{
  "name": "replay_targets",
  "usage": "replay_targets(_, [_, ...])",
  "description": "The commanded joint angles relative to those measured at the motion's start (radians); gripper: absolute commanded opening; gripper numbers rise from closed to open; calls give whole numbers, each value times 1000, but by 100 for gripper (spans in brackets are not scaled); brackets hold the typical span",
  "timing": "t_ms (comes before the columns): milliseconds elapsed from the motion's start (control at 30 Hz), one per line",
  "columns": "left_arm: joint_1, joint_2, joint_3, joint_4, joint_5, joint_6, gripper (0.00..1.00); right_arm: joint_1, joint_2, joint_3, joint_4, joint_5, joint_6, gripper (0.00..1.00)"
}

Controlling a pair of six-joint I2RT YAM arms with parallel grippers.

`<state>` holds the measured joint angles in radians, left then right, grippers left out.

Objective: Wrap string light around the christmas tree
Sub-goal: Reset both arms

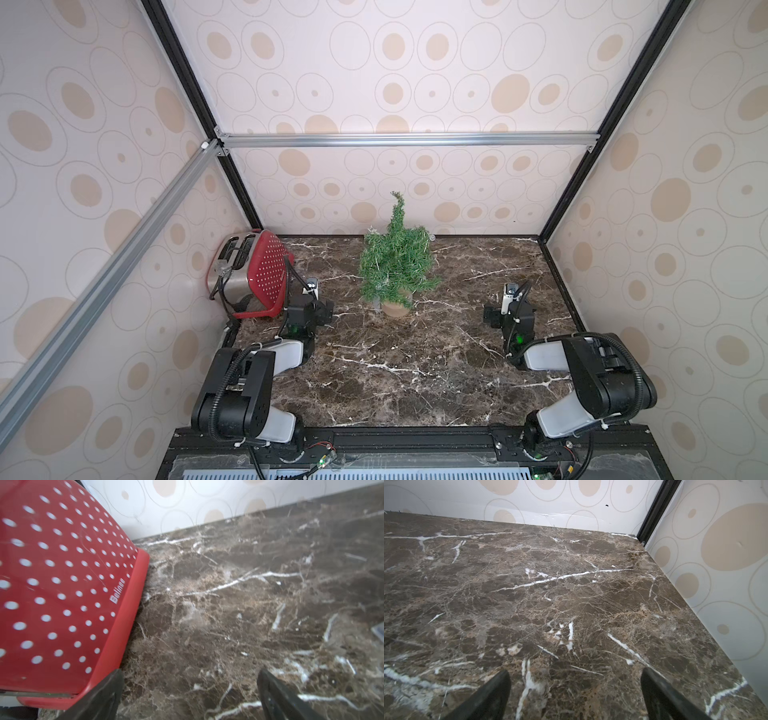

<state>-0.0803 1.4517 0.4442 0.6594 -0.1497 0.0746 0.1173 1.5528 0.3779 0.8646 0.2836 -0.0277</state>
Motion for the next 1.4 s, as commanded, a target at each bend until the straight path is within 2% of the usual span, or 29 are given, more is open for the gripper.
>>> replay_targets(0, [16, -16, -34, 114, 12, 3, 99, -7, -9, 15, 3, -9, 11, 100])
replay_targets(167, [29, 0, -30, 121, -16, -25, 99, -7, -11, 16, -2, -10, 10, 100])
replay_targets(200, [37, 11, -53, 172, -27, -37, 99, -6, -12, 16, -4, -10, 11, 100])
replay_targets(267, [61, 96, -93, 344, 39, -41, 99, -7, -10, 16, -4, -10, 11, 100])
replay_targets(300, [63, 122, -103, 403, 23, -46, 100, -7, -10, 16, -5, -10, 11, 100])
replay_targets(367, [66, 67, -50, 206, 8, -56, 99, -7, -11, 17, -6, -10, 11, 100])
replay_targets(433, [80, 100, -40, 243, 12, -76, 100, -6, -11, 16, -5, -10, 10, 100])
replay_targets(500, [83, 86, -15, 169, -42, -106, 99, -7, -10, 16, -8, -10, 11, 100])
replay_targets(667, [85, 93, -18, 186, -59, -112, 99, -25, -8, 37, -44, -56, 22, 100])
replay_targets(1100, [83, 88, -22, 187, -87, -122, 99, -25, -17, 19, -19, -50, 15, 100])
replay_targets(1167, [83, 88, -22, 188, -87, -122, 99, -20, -53, -15, 30, -61, -1, 100])
replay_targets(1300, [83, 88, -22, 189, -87, -122, 99, -17, -238, -92, 0, -55, 10, 100])
replay_targets(1367, [83, 89, -22, 187, -87, -122, 99, -19, -240, -108, 28, -60, 10, 100])
